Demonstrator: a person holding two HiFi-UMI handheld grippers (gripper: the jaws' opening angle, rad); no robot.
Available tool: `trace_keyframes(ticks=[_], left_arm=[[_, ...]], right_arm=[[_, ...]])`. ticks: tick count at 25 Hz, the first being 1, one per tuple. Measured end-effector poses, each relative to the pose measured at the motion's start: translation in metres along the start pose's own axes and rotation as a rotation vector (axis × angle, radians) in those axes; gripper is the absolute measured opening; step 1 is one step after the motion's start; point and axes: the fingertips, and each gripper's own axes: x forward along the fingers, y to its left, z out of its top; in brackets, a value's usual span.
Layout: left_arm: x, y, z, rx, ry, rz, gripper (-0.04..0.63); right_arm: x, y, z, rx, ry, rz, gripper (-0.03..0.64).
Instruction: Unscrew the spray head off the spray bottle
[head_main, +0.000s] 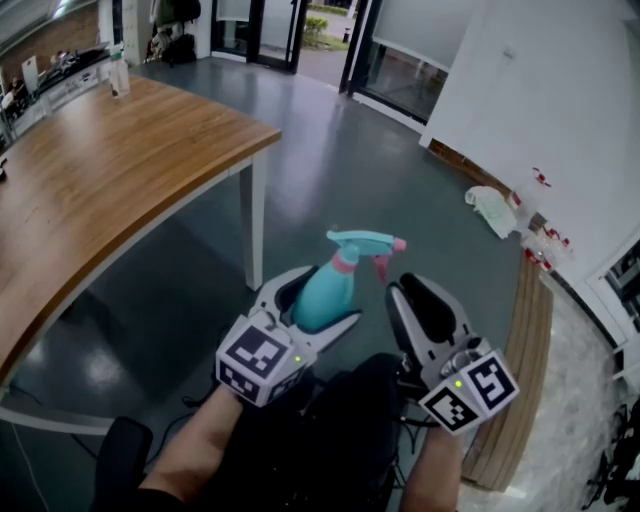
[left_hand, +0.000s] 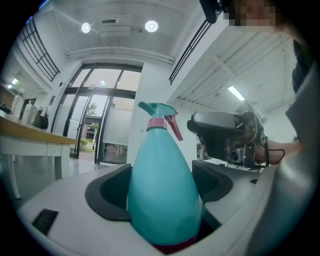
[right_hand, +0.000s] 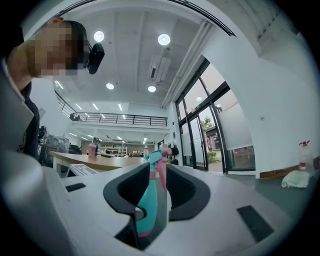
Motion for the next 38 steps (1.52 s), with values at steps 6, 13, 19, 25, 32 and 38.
trace_keyframes(ticks=[6,13,19,25,32,38], left_arm=[[0.003,0.002,-0.002,0.065,0.015,0.075,0.393],[0.003,-0.010,0.003,0.119,0.001,0.072,0.393],[0.006,-0.023,0.002,0.187,0.002,0.033,0.393],[0.005,-0.033,-0.001,0.193,0.012,-0.035,0.393],[-0.005,-0.053,0.003,0.155,0.015,-0.260,0.393],[-0.014,-0.070,-0.001,0.096,0.068,-0.470,0.394]], right_arm=[[0.018,0.028,-0.008,0.085,0.052,0.073,0.097],[0.027,0.019,-0.018,0.108,0.108,0.009,0.141],[0.030,0.014,-0.020,0.107,0.113,0.008,0.147],[0.030,0.016,-0.021,0.078,0.107,0.052,0.155],[0.016,0.026,-0.013,0.118,0.071,0.247,0.141],[0.005,0.036,-0.014,0.111,0.062,0.446,0.140]])
